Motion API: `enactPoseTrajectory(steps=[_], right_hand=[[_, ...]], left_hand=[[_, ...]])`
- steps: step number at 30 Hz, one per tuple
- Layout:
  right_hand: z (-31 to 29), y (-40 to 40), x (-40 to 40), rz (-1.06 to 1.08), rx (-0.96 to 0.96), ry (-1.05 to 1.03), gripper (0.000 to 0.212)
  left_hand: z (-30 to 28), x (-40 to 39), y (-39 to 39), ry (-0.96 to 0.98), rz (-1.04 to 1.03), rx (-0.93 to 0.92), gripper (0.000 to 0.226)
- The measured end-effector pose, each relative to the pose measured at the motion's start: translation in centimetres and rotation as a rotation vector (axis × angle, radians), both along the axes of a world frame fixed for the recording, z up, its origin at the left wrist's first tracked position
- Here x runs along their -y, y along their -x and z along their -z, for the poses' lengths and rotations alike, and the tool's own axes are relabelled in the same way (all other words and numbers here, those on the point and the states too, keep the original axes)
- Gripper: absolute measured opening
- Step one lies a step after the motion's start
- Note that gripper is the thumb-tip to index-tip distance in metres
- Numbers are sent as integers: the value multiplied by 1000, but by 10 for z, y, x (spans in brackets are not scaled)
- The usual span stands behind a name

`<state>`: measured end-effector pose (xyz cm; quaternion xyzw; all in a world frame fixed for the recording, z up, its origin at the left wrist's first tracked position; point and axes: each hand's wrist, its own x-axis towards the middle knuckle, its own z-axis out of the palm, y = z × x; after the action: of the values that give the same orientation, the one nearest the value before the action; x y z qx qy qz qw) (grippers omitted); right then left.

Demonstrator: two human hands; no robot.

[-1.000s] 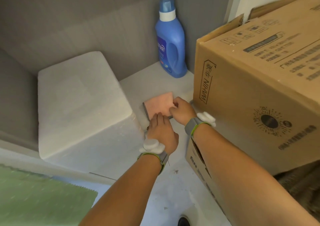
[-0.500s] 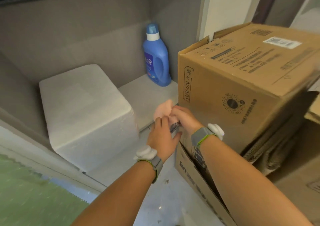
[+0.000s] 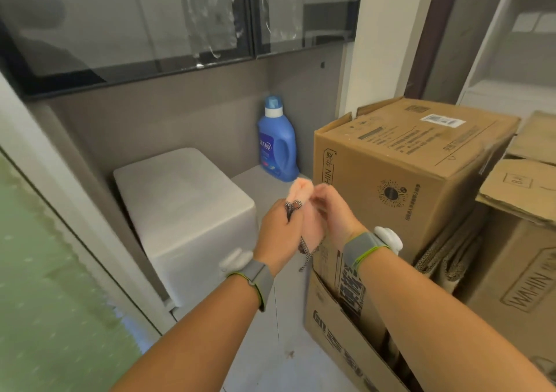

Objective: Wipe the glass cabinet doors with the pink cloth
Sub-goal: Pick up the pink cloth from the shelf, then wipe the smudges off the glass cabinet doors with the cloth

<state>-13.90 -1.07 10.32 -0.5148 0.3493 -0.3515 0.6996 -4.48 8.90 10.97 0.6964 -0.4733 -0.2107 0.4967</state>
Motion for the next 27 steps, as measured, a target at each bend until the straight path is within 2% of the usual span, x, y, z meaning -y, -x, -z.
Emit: enactPoseTrajectory(steps=[2, 6, 8, 11, 14, 17, 20, 22, 24, 27], right_hand=[[-14, -2, -8, 14, 36, 19, 11], [-43, -6, -18, -11, 98, 136, 38], [-54, -12, -26, -30, 106, 187, 44], [-72, -26, -38, 46, 112, 245, 32], [-87, -45, -52, 238, 46, 411, 22], [-93, -63, -77, 180, -65, 612, 21], [-101, -80, -111, 78, -118, 722, 77], [-111, -93, -126, 166, -133, 814, 95], [-123, -104, -135, 263, -158, 916, 96], [-139, -118, -141, 338, -193, 1123, 92]], left_hand=[[-13, -11, -8, 71, 37, -87, 39], [-38, -28, -27, 155, -79, -166, 9], [-51, -38, -38, 175, -113, -129, 22], [-70, -49, -57, 215, -141, -94, 21], [-91, -56, -72, 241, -178, -82, 17], [-119, -64, -78, 329, -202, -183, 25], [-146, -74, -84, 345, -205, -200, 25], [-163, -82, -89, 299, -195, -150, 18], [-179, -93, -98, 277, -197, -37, 13], [-197, -114, -112, 281, -211, 286, 3]])
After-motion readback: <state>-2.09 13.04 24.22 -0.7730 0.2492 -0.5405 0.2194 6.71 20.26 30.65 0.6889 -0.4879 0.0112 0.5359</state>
